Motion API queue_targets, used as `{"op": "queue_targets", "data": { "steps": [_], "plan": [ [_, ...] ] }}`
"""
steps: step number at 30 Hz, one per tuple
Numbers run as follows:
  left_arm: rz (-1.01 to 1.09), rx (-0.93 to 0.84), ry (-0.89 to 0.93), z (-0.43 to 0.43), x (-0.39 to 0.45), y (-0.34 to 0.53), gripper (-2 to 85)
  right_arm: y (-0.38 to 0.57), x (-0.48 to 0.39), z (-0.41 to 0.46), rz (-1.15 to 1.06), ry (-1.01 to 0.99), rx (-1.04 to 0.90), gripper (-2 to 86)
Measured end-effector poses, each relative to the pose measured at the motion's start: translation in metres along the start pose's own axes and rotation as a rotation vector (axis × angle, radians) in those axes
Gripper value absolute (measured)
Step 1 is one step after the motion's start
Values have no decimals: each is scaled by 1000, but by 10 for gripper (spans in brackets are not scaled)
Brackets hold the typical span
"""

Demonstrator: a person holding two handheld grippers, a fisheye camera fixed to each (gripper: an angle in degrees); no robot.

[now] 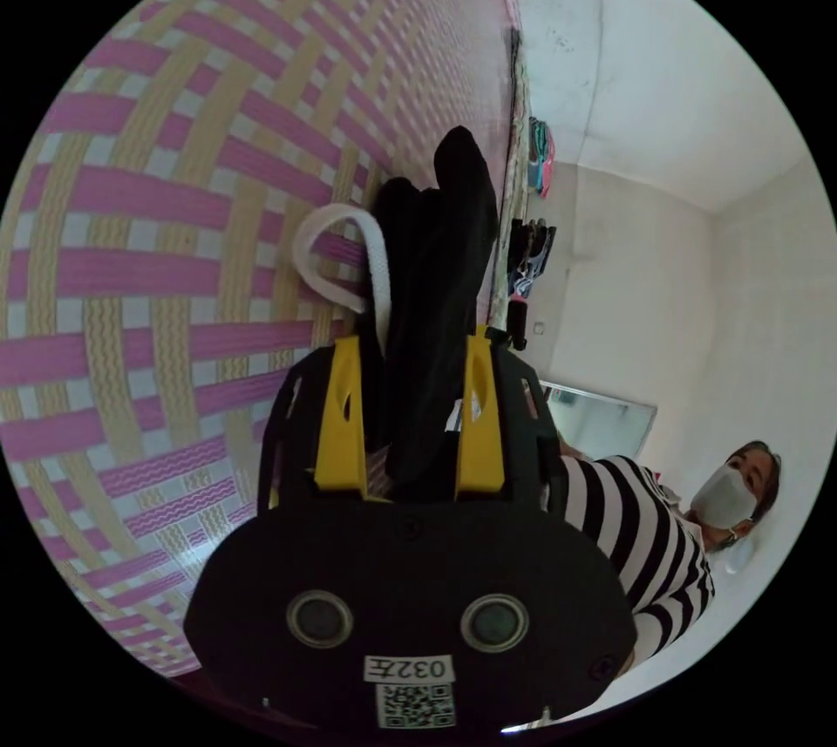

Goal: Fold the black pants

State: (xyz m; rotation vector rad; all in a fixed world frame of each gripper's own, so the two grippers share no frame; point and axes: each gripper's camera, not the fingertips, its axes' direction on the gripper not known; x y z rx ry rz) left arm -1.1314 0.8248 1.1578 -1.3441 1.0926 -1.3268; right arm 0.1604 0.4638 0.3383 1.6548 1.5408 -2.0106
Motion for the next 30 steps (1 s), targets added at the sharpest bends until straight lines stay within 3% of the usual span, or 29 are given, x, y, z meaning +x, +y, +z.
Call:
{"op": "queue_targets", "data": {
  "steps": [8, 15, 24, 30],
  "plan": [
    [15, -73, -10, 11, 24, 8, 106, 57, 18, 10, 60, -94, 36, 95],
    [29, -65, 26, 21, 39, 31, 74, 103, -3, 37, 55, 56, 60, 78],
    [158, -112, 203, 37, 91, 96, 63, 262, -49, 38, 7, 16, 383, 50],
    [207, -322, 332, 81, 121, 132, 63, 410, -70, 43, 66, -22, 604, 49]
  ]
}}
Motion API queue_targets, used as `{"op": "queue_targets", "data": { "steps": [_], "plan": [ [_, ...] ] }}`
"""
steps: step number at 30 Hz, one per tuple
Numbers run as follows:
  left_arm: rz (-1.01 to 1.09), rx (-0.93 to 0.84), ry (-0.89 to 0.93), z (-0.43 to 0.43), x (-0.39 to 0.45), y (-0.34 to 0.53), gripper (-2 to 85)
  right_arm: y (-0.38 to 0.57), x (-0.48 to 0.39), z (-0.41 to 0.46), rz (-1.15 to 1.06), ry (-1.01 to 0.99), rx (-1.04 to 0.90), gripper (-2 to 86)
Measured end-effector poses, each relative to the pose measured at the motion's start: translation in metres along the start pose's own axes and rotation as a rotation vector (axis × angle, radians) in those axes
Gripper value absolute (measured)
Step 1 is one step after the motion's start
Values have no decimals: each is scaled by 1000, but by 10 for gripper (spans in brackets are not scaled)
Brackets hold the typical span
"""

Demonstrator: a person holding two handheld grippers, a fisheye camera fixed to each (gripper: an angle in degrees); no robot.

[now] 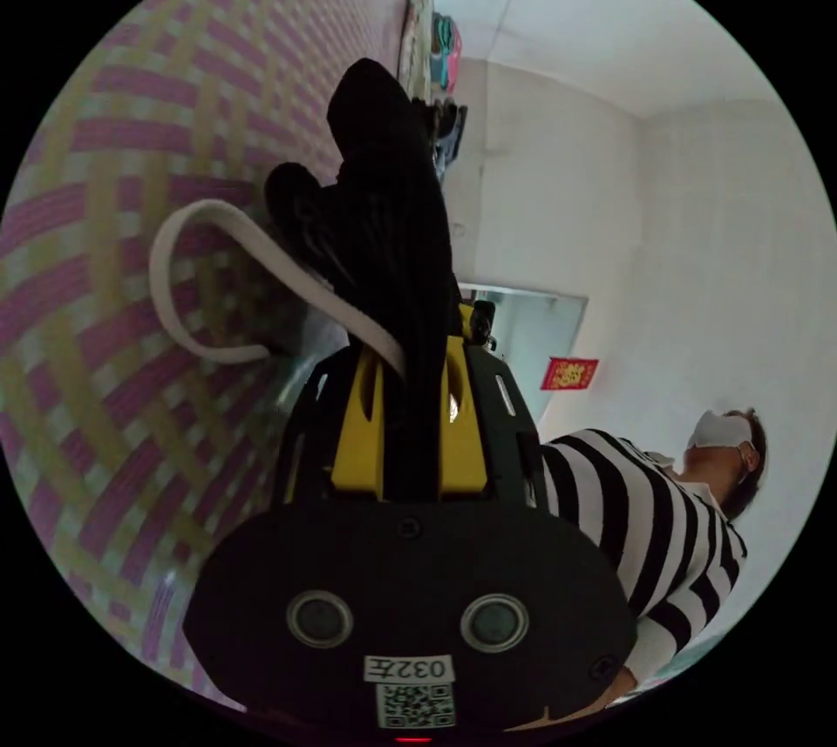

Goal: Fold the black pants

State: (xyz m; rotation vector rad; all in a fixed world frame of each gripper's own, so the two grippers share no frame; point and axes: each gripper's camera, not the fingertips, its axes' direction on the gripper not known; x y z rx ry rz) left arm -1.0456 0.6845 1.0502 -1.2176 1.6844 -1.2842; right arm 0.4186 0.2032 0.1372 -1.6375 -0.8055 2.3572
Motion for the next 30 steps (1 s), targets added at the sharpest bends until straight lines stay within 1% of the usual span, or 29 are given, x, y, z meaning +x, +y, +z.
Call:
{"op": "queue_targets", "data": {
  "steps": [2, 5, 8, 13, 16, 19, 23, 26, 30],
  "plan": [
    [3, -90, 26, 27, 8, 0, 63, 51, -4, -30, 26, 37, 76, 49],
    [25, -196, 17, 69, 30, 2, 63, 110, -6, -65, 47, 70, 158, 49],
    [69, -265, 10, 114, 61, 11, 61, 166, -5, -104, 51, 66, 244, 50],
    [90, -332, 10, 190, 103, 30, 60, 245, 11, -176, 30, 31, 375, 49],
    [89, -363, -23, 245, 125, 44, 60, 287, 28, -222, 12, 21, 413, 49],
    [65, -383, -41, 309, 144, 64, 59, 326, 44, -270, 13, 35, 441, 50],
    [-17, -427, -20, 395, 159, 89, 59, 378, 54, -336, 12, 96, 481, 50],
    [-44, -472, -19, 443, 178, 105, 59, 410, 61, -377, 46, 84, 531, 50],
    [-54, -508, -27, 480, 203, 118, 59, 435, 66, -415, 71, 73, 574, 50]
  ]
}}
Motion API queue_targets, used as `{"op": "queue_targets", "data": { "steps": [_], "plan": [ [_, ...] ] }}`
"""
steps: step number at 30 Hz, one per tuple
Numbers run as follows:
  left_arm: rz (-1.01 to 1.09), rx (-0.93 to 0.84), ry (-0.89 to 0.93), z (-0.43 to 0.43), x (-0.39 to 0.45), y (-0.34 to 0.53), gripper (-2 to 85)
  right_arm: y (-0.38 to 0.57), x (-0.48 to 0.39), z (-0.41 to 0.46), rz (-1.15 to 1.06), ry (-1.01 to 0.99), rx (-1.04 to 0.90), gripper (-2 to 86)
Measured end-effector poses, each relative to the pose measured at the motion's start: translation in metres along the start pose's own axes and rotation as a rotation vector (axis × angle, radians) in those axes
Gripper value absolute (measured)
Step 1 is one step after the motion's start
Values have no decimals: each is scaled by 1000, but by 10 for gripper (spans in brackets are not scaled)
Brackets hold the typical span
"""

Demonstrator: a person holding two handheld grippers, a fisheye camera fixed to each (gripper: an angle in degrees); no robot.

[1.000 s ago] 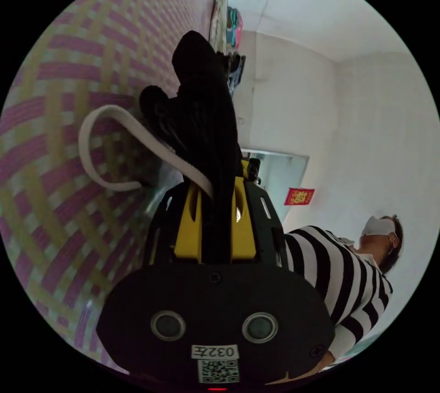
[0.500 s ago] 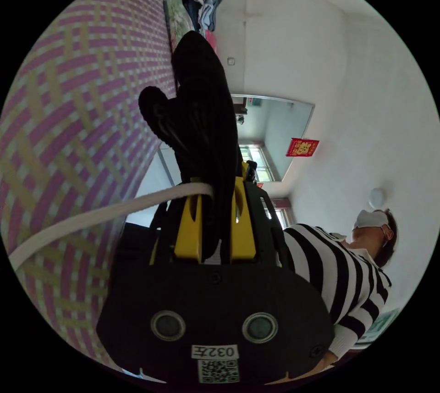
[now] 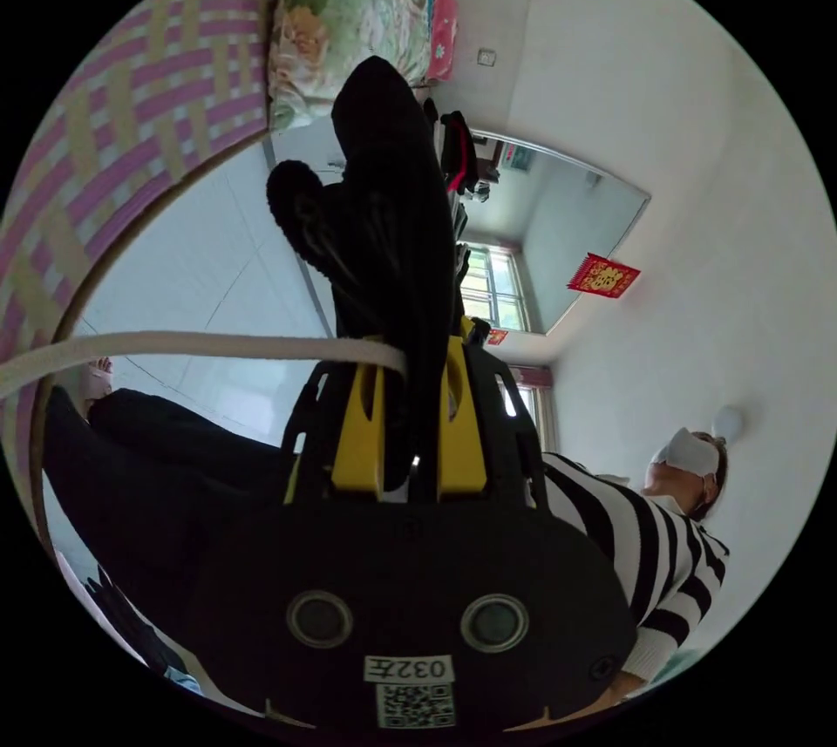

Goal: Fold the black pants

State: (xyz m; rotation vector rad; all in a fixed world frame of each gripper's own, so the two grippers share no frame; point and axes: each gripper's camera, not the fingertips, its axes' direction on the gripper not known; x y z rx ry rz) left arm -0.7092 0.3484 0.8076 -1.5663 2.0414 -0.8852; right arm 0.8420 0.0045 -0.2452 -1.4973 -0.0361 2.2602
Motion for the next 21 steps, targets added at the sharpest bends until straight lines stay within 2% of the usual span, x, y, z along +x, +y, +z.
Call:
{"op": "queue_targets", "data": {
  "steps": [6, 10, 16, 21],
  "plan": [
    [27, -21, -35, 25, 50, -13, 59, -32, 2, -33, 29, -9, 22, 50],
    [90, 9, -14, 20, 90, -31, 60, -87, -18, -40, -18, 1, 4, 50],
    [189, 120, 29, -6, 157, -42, 60, -193, -63, -39, -122, 5, -68, 50],
    [194, 260, 41, -33, 197, -37, 59, -284, -91, -13, -187, -25, -174, 50]
  ]
}}
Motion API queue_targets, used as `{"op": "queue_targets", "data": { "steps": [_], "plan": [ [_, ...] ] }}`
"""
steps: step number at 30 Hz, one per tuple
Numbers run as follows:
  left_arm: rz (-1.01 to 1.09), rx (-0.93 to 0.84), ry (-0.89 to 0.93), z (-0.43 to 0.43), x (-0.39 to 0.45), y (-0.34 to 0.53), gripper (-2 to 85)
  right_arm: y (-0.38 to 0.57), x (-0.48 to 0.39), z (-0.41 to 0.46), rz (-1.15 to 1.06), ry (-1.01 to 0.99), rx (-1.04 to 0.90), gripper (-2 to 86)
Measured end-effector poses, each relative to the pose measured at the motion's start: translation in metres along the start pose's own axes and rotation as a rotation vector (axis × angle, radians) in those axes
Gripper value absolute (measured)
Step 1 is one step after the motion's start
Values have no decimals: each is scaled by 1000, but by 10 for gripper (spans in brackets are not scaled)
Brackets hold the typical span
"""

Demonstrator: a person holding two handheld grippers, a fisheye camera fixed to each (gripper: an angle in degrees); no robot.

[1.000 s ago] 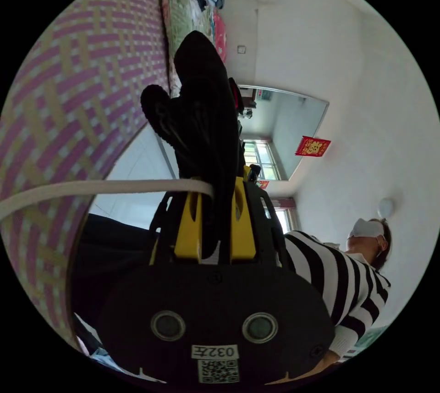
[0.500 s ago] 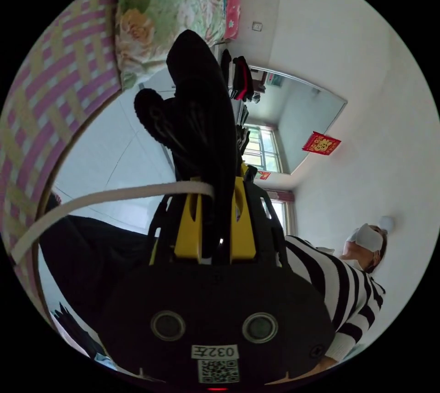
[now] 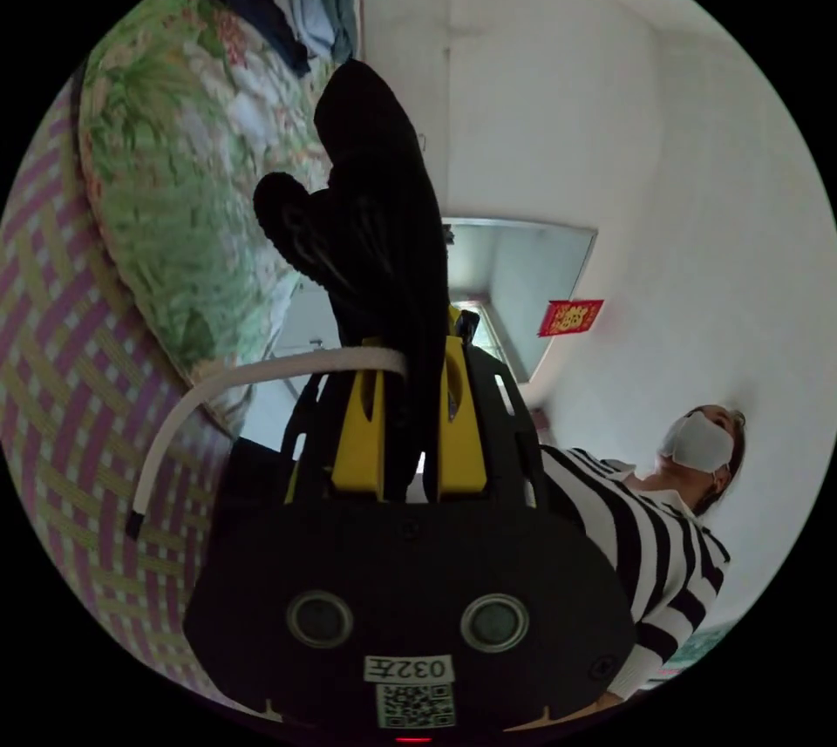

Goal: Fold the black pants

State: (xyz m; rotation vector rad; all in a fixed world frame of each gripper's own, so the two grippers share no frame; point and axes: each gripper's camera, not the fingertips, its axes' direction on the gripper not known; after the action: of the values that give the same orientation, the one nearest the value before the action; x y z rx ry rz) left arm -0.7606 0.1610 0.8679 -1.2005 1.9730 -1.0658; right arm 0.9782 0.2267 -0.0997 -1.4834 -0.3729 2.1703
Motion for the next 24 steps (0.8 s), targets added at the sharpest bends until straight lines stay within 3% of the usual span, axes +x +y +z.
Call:
{"op": "queue_targets", "data": {
  "steps": [8, 13, 18, 21, 24],
  "plan": [
    [78, 240, -120, -38, 97, -50, 58, -204, -20, 47, -213, -47, -208, 50],
    [171, 339, -215, -52, 186, -107, 59, -332, -57, 58, -374, -95, -221, 50],
    [165, 439, -189, -67, 228, -158, 61, -436, -75, 67, -411, -136, -185, 50],
    [73, 472, -221, -77, 212, -181, 65, -485, -50, 91, -320, -111, -223, 51],
    [-200, 521, -357, -89, 152, -189, 71, -513, 9, 136, -152, 9, -317, 52]
  ]
}}
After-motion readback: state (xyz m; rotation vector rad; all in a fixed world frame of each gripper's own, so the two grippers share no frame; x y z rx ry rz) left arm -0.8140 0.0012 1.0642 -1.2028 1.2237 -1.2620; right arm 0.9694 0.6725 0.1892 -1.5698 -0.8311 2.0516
